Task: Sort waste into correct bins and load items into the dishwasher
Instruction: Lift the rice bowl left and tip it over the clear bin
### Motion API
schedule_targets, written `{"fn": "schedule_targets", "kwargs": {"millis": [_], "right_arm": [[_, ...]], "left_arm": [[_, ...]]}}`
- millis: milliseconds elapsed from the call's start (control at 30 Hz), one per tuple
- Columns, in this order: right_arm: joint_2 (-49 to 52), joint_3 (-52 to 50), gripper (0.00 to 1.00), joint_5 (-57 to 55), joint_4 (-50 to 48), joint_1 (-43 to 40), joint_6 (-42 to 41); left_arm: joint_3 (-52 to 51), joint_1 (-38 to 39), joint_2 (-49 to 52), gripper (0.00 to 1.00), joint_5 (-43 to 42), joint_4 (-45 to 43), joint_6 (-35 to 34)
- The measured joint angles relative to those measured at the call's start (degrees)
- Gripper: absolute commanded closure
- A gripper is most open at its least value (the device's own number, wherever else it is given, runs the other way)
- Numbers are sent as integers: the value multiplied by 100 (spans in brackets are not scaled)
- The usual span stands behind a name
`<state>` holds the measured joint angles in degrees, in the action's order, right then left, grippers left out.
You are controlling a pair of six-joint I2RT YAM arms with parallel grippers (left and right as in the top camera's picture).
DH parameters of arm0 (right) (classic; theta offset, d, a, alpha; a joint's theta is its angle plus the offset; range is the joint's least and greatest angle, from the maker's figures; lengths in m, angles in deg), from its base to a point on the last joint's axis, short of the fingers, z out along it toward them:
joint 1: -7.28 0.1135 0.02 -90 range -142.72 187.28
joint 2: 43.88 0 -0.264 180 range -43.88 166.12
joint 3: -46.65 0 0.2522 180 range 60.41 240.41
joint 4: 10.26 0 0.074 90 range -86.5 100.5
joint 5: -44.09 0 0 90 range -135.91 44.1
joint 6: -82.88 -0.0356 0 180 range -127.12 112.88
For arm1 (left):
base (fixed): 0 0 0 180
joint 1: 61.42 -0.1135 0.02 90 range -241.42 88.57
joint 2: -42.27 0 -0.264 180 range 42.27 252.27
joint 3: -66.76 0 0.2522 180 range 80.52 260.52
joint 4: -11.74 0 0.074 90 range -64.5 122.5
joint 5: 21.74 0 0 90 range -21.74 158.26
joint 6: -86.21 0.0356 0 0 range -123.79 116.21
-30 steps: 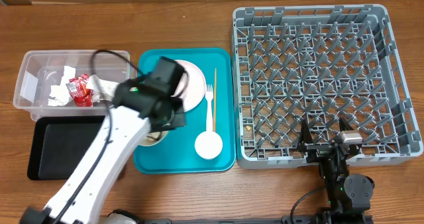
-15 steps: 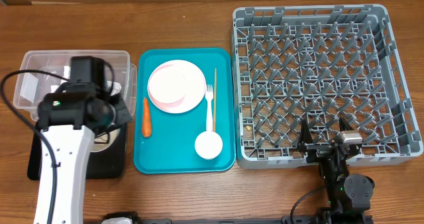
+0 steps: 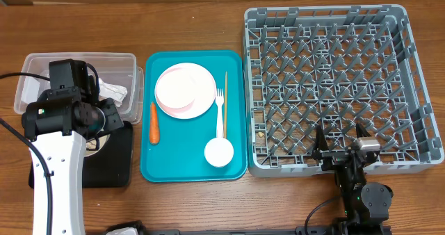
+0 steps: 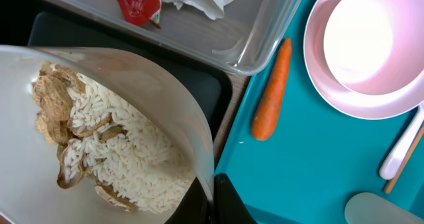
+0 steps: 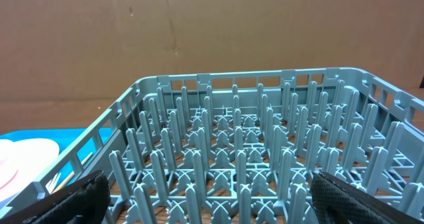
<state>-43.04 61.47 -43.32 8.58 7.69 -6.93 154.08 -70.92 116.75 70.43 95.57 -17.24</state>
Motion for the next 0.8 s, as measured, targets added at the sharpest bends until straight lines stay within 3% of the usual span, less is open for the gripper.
{"fn": "schedule_targets", "kwargs": {"millis": [433, 600, 800], "right_arm": [[0, 0, 0, 0, 0, 0, 0], [0, 0, 0, 0, 0, 0, 2], [0, 0, 0, 0, 2, 0, 0]], "left_arm": [[0, -387, 0, 96, -426, -83, 343], [0, -1386, 0, 96, -1478, -55, 844], [-81, -2924, -2, 96, -3512, 20, 1762]]}}
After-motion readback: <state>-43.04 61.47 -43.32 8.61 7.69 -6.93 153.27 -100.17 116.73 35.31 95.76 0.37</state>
